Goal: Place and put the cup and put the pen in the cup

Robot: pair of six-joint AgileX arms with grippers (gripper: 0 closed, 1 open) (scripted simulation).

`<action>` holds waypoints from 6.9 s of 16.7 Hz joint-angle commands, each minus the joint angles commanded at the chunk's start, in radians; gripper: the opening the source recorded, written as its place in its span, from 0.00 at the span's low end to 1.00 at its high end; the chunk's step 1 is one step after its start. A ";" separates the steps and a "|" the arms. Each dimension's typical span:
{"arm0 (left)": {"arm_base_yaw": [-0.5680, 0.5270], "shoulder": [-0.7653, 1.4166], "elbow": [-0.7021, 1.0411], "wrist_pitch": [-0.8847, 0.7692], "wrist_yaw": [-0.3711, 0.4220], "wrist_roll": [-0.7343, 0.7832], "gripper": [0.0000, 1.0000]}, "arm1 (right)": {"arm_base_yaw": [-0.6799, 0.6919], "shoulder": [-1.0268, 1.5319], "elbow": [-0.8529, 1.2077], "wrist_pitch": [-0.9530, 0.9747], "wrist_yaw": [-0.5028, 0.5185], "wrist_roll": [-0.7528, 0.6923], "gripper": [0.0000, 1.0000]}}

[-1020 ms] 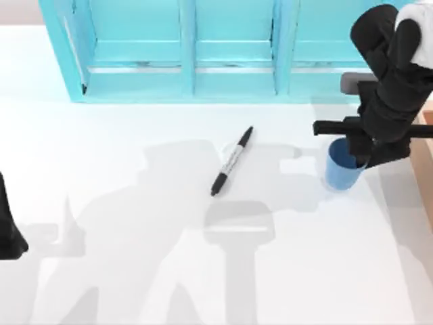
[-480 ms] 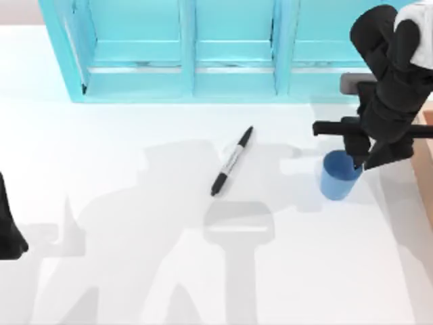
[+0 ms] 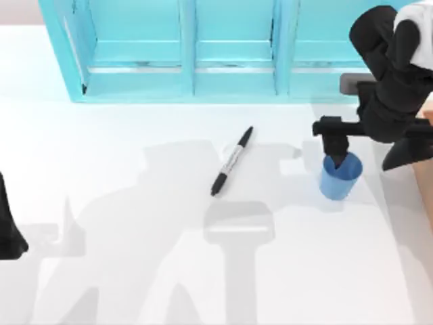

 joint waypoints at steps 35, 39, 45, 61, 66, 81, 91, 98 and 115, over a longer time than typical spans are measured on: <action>0.000 0.000 0.000 0.000 0.000 0.000 1.00 | 0.111 0.157 0.628 -0.440 -0.029 0.296 1.00; 0.000 0.000 0.000 0.000 0.000 0.000 1.00 | 0.202 0.277 0.629 -0.297 -0.056 0.577 1.00; 0.000 0.000 0.000 0.000 0.000 0.000 1.00 | 0.269 0.344 0.626 -0.179 -0.071 0.733 1.00; 0.000 0.000 0.000 0.000 0.000 0.000 1.00 | 0.291 0.504 0.526 0.084 -0.065 0.757 1.00; 0.000 0.000 0.000 0.000 0.000 0.000 1.00 | 0.291 0.504 0.526 0.084 -0.065 0.757 0.62; 0.000 0.000 0.000 0.000 0.000 0.000 1.00 | 0.291 0.504 0.526 0.084 -0.065 0.757 0.00; 0.000 0.000 0.000 0.000 0.000 0.000 1.00 | 0.363 0.144 0.332 -0.061 -0.018 0.798 0.00; 0.000 0.000 0.000 0.000 0.000 0.000 1.00 | 0.422 0.013 0.232 -0.112 -0.009 0.855 0.00; 0.000 0.000 0.000 0.000 0.000 0.000 1.00 | 0.524 -0.096 -0.397 1.014 0.670 0.232 0.00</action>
